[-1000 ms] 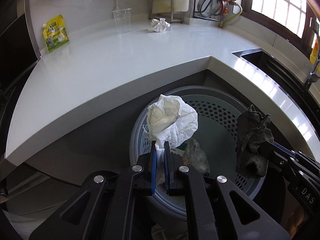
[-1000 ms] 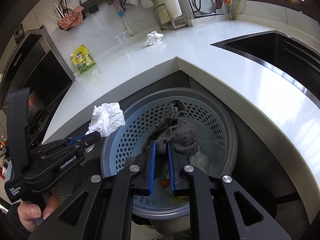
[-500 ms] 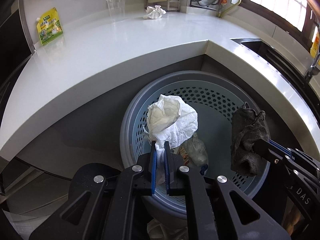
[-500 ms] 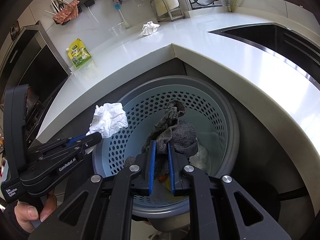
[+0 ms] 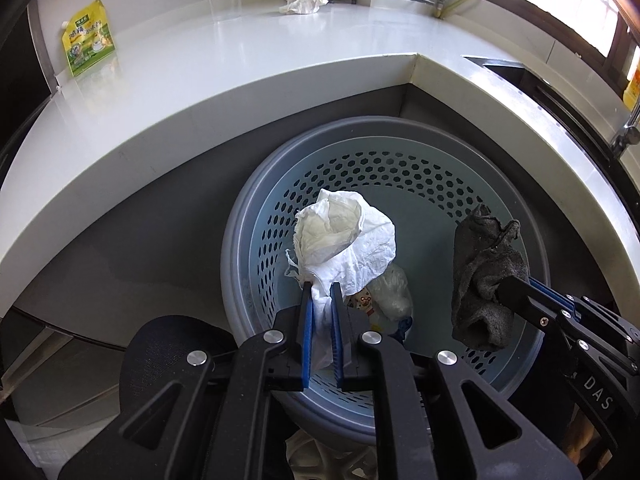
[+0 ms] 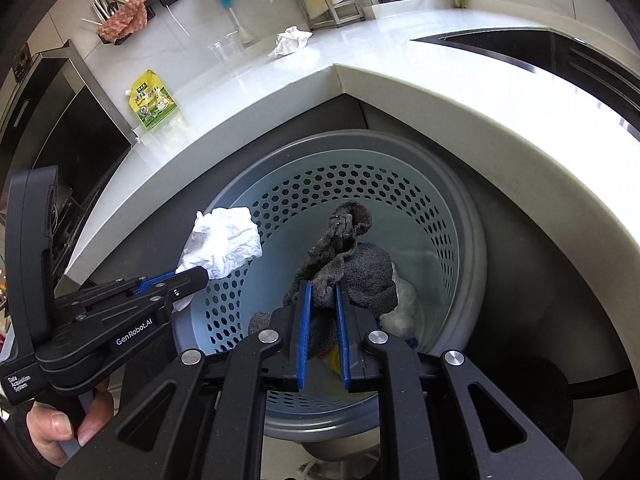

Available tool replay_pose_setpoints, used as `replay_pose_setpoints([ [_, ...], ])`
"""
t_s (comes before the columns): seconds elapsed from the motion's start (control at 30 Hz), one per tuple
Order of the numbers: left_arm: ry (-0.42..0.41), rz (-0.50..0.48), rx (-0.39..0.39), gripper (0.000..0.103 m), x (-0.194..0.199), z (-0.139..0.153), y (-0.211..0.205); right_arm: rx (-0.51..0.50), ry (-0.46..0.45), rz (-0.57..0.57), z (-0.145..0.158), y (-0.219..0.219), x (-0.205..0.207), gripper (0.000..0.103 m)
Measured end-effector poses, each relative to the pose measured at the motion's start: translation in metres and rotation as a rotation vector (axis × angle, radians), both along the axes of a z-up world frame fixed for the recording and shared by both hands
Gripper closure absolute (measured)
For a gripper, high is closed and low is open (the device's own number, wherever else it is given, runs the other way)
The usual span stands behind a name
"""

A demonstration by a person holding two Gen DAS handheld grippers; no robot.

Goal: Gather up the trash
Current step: 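Open both grippers to drop the cloth and tissue into the bin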

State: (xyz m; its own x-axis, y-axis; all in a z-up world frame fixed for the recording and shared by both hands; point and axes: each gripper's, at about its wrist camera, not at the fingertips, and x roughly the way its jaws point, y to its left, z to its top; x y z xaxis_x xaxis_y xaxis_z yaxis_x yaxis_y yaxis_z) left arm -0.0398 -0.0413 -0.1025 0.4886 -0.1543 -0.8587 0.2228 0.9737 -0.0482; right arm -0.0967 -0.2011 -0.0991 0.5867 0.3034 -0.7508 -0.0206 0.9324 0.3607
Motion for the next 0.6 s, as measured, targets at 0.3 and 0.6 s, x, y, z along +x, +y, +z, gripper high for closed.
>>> replay_pose_setpoints([
  [0.3,-0.037,0.019,0.009,0.047,-0.0041,0.0048,0.0026,0.018,-0.023,-0.018,0.0014,-0.0069,-0.0050,0.073],
  [0.6,-0.041,0.020,0.007,0.042,-0.0072,0.0072,0.0054,0.028,-0.044,-0.029,0.0061,-0.0089,-0.0100,0.061],
])
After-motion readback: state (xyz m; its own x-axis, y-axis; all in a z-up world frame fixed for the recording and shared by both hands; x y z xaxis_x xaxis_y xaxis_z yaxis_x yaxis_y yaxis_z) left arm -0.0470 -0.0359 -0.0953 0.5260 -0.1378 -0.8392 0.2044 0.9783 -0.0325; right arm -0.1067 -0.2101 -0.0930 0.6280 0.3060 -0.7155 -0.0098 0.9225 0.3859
